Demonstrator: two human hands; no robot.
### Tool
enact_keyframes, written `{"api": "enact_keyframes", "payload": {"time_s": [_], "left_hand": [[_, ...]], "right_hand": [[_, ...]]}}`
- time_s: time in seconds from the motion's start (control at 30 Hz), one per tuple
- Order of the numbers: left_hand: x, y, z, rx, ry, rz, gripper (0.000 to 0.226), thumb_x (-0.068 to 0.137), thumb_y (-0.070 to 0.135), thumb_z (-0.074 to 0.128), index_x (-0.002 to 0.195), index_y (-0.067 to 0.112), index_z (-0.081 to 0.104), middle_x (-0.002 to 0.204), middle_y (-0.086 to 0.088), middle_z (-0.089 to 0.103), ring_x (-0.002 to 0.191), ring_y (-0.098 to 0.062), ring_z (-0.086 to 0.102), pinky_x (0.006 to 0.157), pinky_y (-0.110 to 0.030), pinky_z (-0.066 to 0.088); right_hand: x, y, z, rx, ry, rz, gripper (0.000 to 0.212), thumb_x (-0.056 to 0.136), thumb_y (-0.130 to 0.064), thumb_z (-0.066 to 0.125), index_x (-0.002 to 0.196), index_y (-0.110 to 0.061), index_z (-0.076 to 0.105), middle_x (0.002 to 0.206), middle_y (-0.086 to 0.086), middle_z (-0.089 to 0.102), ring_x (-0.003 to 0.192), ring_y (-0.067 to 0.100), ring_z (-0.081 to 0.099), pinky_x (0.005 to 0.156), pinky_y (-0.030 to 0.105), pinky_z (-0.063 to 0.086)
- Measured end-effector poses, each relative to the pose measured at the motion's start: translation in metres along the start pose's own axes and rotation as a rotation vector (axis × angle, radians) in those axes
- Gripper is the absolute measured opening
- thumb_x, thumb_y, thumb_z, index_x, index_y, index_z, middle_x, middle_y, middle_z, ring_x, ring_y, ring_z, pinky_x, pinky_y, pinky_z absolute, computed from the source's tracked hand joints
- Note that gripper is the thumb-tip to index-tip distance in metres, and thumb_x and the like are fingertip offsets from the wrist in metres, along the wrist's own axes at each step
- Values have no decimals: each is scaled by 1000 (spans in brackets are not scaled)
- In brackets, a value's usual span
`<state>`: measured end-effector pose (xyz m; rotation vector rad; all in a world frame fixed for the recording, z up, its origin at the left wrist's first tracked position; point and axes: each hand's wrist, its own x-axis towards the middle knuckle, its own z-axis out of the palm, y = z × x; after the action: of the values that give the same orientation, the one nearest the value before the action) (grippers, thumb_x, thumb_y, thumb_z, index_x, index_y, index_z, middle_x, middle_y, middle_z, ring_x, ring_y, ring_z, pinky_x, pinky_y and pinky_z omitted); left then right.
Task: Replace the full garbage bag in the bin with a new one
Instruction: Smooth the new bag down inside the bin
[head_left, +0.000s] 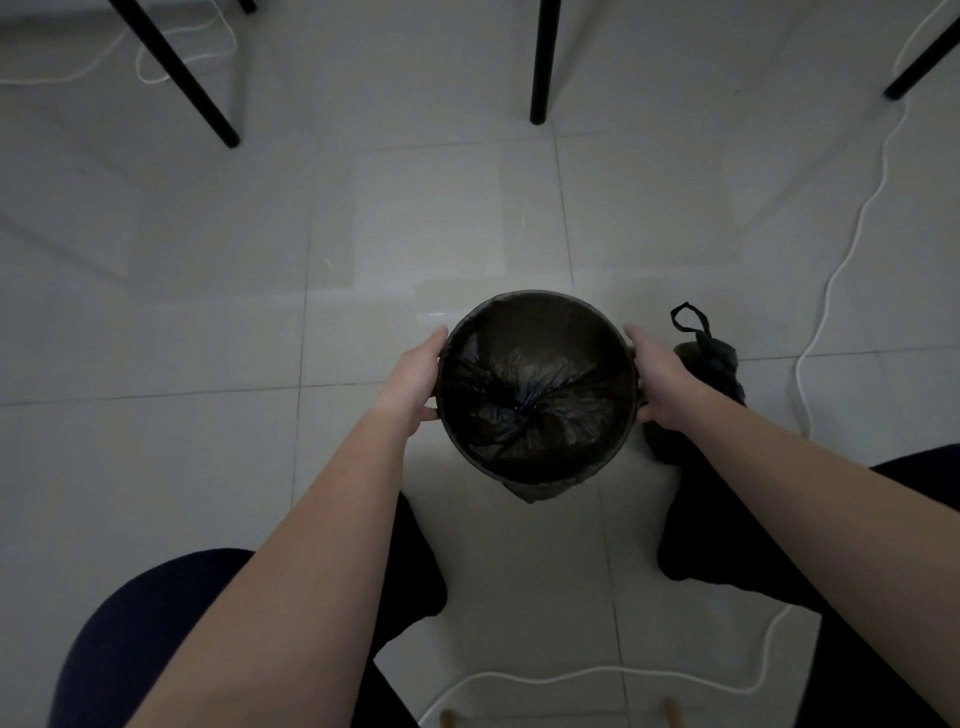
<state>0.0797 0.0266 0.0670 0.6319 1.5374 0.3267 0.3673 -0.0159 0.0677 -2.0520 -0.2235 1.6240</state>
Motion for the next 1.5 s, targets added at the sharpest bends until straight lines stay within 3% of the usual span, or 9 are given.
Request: {"api": "enact_keyframes", "payload": {"time_s": [0.2, 0.37, 0.47, 0.53, 0.67, 0.8, 1.03, 1.3, 1.5], "left_hand": [[-1, 0, -2, 5, -18, -7, 42, 100, 66, 48, 108, 35, 74, 110, 7, 74, 114, -24, 66, 101, -51, 53], [-6, 1, 1, 36, -29, -10, 47, 92, 71, 51, 107, 34, 77, 102, 7, 78, 110, -23, 67, 98, -52, 54], [-8, 0, 0, 31, -33, -20, 50, 81, 73, 57, 102, 33, 79, 87, 10, 80, 107, -23, 68, 95, -50, 56], [-9, 0, 4, 39, 22, 11, 48, 87, 66, 61, 110, 28, 77, 102, 3, 80, 109, -25, 68, 95, -45, 56], [-7, 1, 13, 525, 456, 519, 36, 100, 31, 58, 129, 14, 70, 129, -7, 70, 122, -27, 63, 108, -37, 47], [-5, -1, 42, 1071, 304, 820, 37, 99, 29, 53, 131, 20, 69, 134, -4, 67, 128, -29, 56, 110, -43, 45], [17, -49, 75, 1932, 75, 540, 75, 106, 63, 27, 168, 20, 23, 176, -13, 11, 162, -39, 0, 129, -57, -1], [44, -47, 67, 2084, 24, 226, 94, 97, 82, 21, 170, 24, 1, 177, -10, -4, 163, -33, -12, 128, -52, -13], [35, -44, 76, 2129, 4, 193, 93, 99, 80, 18, 169, 23, -2, 177, -10, -6, 162, -32, -13, 128, -53, -14]], "right_hand": [[-3, 1, 3, 115, -39, -50, 45, 103, -55, 42, 79, -22, 58, 43, -7, 59, 31, 9, 56, 33, 16, 40], [-2, 1, 2, 119, -111, -48, 48, 102, -60, 42, 111, -21, 70, 103, 3, 75, 90, 23, 71, 55, 23, 53], [-3, 1, 2, 116, -141, -42, 47, 102, -61, 42, 113, -23, 69, 102, 1, 75, 92, 22, 70, 62, 26, 53], [-3, -1, 2, 63, -89, -57, 46, 102, -59, 42, 115, -21, 66, 103, 2, 72, 94, 23, 68, 69, 30, 53], [8, 2, -2, -598, 335, -677, 31, 98, -38, 48, 111, -15, 65, 108, 4, 62, 100, 24, 55, 84, 34, 39], [5, 10, 19, -1090, 189, -1069, 26, 93, -28, 56, 117, -20, 65, 116, 3, 62, 106, 24, 58, 90, 40, 51], [29, 62, 37, -1881, 47, -803, 73, 100, -58, 33, 162, -21, 26, 167, 9, 29, 156, 33, 18, 124, 60, 3], [58, 64, 49, -2239, 39, -449, 82, 100, -69, 13, 165, -19, 3, 173, 10, 7, 158, 35, -2, 117, 60, -23], [51, 61, 53, -2300, 48, -533, 84, 101, -66, 18, 164, -13, 5, 172, 12, 12, 158, 34, 2, 117, 61, -22]]}}
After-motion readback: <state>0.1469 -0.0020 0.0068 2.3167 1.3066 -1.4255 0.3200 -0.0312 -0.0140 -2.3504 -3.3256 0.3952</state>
